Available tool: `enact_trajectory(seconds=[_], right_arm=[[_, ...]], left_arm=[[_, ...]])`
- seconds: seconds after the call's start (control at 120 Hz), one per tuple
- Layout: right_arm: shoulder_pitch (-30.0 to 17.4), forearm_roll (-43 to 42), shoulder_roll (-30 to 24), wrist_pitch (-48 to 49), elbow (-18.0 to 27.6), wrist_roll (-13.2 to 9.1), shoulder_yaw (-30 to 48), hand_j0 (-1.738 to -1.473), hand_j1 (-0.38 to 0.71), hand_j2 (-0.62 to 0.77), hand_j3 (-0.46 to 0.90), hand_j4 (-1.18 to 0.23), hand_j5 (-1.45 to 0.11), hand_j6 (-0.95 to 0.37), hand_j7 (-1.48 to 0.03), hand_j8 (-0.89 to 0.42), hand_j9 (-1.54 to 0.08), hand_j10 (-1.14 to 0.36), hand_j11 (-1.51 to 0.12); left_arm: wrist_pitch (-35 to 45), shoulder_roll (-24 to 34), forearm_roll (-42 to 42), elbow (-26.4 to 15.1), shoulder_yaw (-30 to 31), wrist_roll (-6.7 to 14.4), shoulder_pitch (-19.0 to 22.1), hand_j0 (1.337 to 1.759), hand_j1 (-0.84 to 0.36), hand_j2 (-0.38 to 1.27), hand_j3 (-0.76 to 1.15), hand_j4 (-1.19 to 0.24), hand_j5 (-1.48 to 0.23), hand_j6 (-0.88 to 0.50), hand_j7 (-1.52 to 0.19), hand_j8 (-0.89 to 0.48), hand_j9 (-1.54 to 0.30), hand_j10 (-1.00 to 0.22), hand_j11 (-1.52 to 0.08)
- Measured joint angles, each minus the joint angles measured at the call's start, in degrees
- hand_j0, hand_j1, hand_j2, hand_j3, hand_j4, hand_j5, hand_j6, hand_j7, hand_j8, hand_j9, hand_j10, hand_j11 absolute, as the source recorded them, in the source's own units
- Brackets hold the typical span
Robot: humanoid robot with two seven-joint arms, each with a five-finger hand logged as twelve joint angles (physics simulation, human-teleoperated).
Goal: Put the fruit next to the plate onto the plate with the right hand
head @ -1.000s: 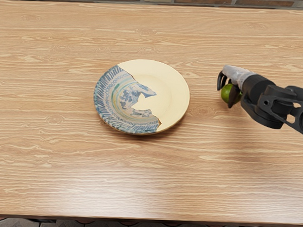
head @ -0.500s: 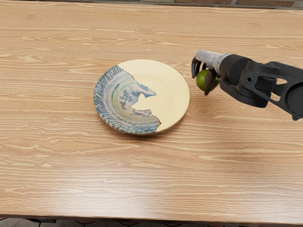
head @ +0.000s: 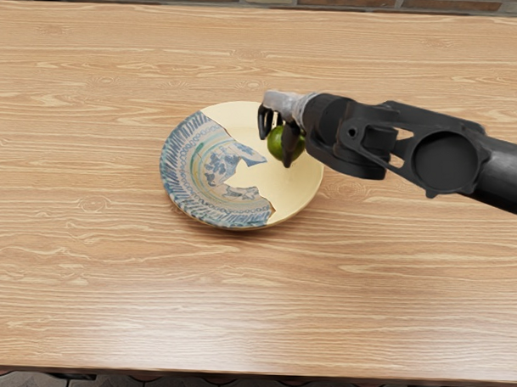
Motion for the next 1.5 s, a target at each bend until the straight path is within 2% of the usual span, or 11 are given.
enact_trajectory(seconds=[0.142, 0.342, 0.667, 0.792, 0.875, 0.95, 1.092, 1.2, 1.317, 1.5], right_arm=[[0.13, -0.03, 4.26, 0.06, -4.18, -0.01, -0.29, -1.654, 0.28, 0.5, 0.0, -0.78, -1.33, -0.37, -1.13, -0.18, -1.27, -0.28, -1.26], [-0.21, -0.48, 8.38, 0.15, -9.45, -0.12, -0.74, -1.652, 0.26, 0.48, 0.0, -0.79, -1.31, -0.38, -1.13, -0.2, -1.25, -0.3, -1.23], [-1.11, -0.27, 9.96, 0.07, -14.64, -0.03, -3.11, -1.651, 0.31, 0.57, 0.0, -0.79, -1.31, -0.38, -1.13, -0.2, -1.26, -0.28, -1.25], [-1.18, -0.61, 10.02, -0.63, -16.22, 0.03, -3.19, -1.654, 0.18, 0.32, 0.0, -0.61, -0.96, -0.38, -0.86, -0.28, -0.93, -0.32, -0.92], [-1.15, -0.69, 10.03, -0.82, -16.66, 0.04, -3.18, -1.655, 0.13, 0.19, 0.0, -0.51, -0.78, -0.36, -0.71, -0.29, -0.76, -0.32, -0.75], [-1.12, -0.71, 10.04, -0.86, -16.84, 0.05, -3.02, -1.656, 0.07, 0.12, 0.0, -0.43, -0.64, -0.33, -0.59, -0.28, -0.63, -0.3, -0.62], [-1.01, -0.11, 10.04, -0.95, -16.97, 0.06, -2.54, -1.657, -0.11, 0.05, 0.0, -0.24, -0.35, -0.19, -0.33, -0.16, -0.34, -0.17, -0.34], [-0.82, 0.68, 10.04, -0.75, -16.73, 0.06, -2.14, -1.657, -0.19, 0.03, 0.0, -0.16, -0.23, -0.13, -0.21, -0.11, -0.22, -0.12, -0.22], [0.14, 5.51, 9.38, 0.98, -16.02, 0.06, -1.37, -1.658, -0.24, 0.01, 0.0, -0.1, -0.15, -0.09, -0.14, -0.08, -0.14, -0.08, -0.14], [1.52, 12.11, -0.94, 4.51, -7.65, 0.06, 2.46, -1.658, -0.28, 0.0, 0.0, -0.06, -0.09, -0.06, -0.08, -0.05, -0.09, -0.05, -0.09]], left_arm=[[0.0, 0.0, 0.0, -0.01, 0.0, 0.0, 0.0, 1.658, 0.35, 0.0, 0.0, 0.0, 0.0, 0.0, 0.0, 0.0, 0.0, 0.0, 0.0], [0.0, 0.0, -0.01, -0.01, -0.01, 0.0, 0.0, 1.658, 0.35, 0.0, 0.0, 0.0, 0.0, 0.0, 0.0, 0.0, 0.0, 0.0, 0.0], [0.0, 0.0, -0.01, -0.01, 0.0, 0.0, 0.0, 1.658, 0.35, 0.0, 0.0, 0.0, 0.0, 0.0, 0.0, 0.0, 0.0, 0.0, 0.0], [0.0, 0.0, -0.01, -0.01, 0.0, 0.0, 0.0, 1.658, 0.35, 0.0, 0.0, 0.0, 0.0, 0.0, 0.0, 0.0, 0.0, 0.0, 0.0], [0.0, 0.0, -0.01, -0.01, -0.01, 0.0, 0.0, 1.658, 0.35, 0.0, 0.0, 0.0, 0.0, 0.0, 0.0, 0.0, 0.0, 0.0, 0.0], [0.0, 0.0, -0.01, -0.01, 0.0, 0.0, 0.0, 1.658, 0.35, 0.0, 0.0, 0.0, 0.0, 0.0, 0.0, 0.0, 0.0, 0.0, 0.0], [0.0, 0.0, -0.01, -0.01, 0.0, 0.0, 0.0, 1.658, 0.35, 0.0, 0.0, 0.0, 0.0, 0.0, 0.0, 0.0, 0.0, 0.0, 0.0], [0.0, 0.0, -0.01, -0.01, 0.0, 0.0, 0.0, 1.658, 0.35, 0.0, 0.0, 0.0, 0.0, 0.0, 0.0, 0.0, 0.0, 0.0, 0.0], [0.0, 0.0, -0.01, -0.01, -0.01, 0.0, 0.0, 1.658, 0.35, 0.0, 0.0, 0.0, 0.0, 0.0, 0.0, 0.0, 0.0, 0.0, 0.0], [0.0, 0.0, -0.01, 0.0, 0.0, 0.0, 0.0, 1.658, 0.35, 0.0, 0.0, 0.0, 0.0, 0.0, 0.0, 0.0, 0.0, 0.0, 0.0]])
